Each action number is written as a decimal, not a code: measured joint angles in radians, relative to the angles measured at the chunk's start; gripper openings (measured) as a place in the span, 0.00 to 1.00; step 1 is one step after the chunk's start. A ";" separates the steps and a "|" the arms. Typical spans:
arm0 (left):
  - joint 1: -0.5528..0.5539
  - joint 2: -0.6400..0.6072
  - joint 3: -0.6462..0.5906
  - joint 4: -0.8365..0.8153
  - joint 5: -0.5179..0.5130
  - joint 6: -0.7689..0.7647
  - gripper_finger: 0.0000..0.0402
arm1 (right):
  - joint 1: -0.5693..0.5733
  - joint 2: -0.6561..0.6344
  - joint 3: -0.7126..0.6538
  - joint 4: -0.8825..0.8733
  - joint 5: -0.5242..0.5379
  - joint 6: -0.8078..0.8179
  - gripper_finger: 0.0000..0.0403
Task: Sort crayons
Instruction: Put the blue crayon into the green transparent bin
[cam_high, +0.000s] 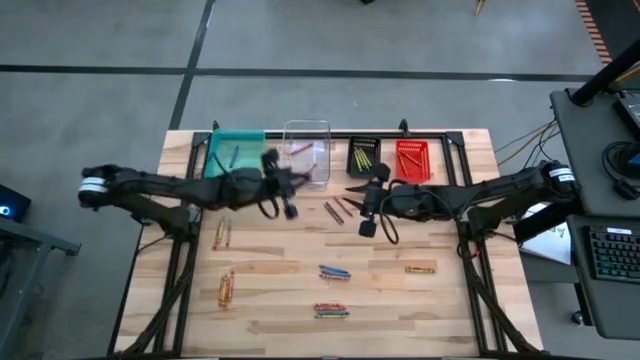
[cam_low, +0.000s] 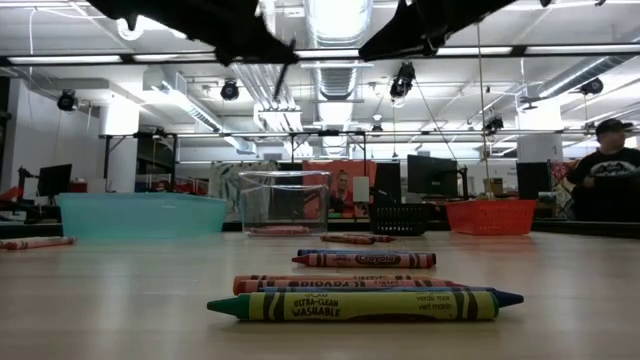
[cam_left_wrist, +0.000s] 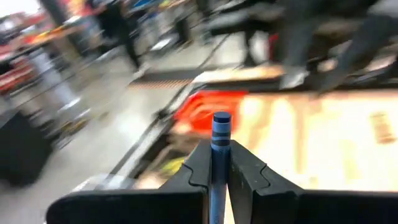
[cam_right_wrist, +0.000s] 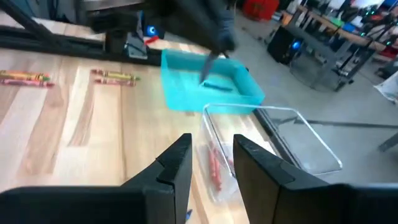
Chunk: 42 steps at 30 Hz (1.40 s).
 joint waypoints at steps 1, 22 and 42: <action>0.029 -0.027 0.000 -0.055 -0.014 -0.012 0.01 | -0.002 0.000 0.014 -0.025 0.000 0.001 0.26; 0.811 0.072 0.000 -0.655 0.108 -0.334 0.00 | -0.005 0.000 0.070 -0.095 0.000 -0.030 0.23; 0.862 0.332 0.002 -0.639 0.076 -0.353 0.03 | -0.025 0.001 0.068 -0.103 -0.003 -0.030 0.24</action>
